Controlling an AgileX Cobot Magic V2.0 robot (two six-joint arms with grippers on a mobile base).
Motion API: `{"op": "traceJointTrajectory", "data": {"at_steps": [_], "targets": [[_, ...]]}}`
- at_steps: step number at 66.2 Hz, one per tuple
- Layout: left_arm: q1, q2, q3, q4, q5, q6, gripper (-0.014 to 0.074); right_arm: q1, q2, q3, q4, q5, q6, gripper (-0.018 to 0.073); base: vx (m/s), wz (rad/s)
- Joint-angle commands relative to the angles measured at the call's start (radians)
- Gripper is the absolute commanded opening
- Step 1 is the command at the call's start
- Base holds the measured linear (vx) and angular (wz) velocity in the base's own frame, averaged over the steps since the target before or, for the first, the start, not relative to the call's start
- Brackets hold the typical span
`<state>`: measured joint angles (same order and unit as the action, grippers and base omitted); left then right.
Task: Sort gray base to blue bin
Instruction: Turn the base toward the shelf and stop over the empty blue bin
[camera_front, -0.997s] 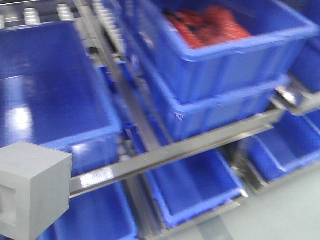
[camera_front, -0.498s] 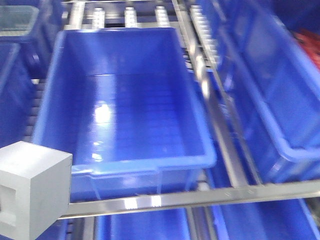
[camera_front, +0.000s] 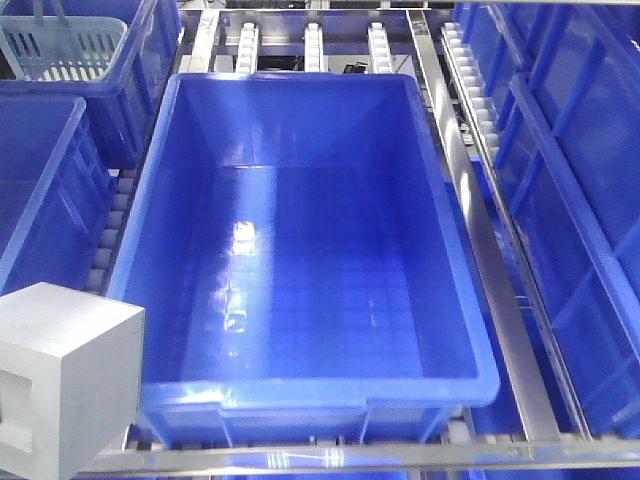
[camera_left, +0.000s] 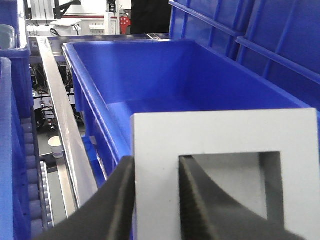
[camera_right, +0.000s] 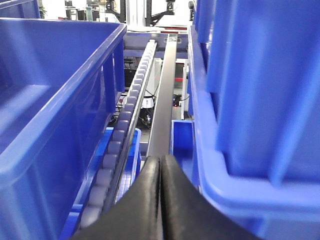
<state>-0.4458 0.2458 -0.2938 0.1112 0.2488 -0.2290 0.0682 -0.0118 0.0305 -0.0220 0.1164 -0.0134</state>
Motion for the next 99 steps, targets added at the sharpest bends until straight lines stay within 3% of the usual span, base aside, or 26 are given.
{"op": "traceJointTrajectory", "data": {"at_steps": [1,99], "targets": [[-0.007,0.008,-0.034,-0.001,-0.105,-0.008,-0.0006,-0.005,-0.011,0.014,-0.011,-0.078,-0.005,-0.0009,0.12,0.05],[-0.007,0.008,-0.034,-0.001,-0.105,-0.008,-0.0006,-0.005,-0.011,0.014,-0.011,-0.078,-0.005,-0.0009,0.06,-0.02]]}}
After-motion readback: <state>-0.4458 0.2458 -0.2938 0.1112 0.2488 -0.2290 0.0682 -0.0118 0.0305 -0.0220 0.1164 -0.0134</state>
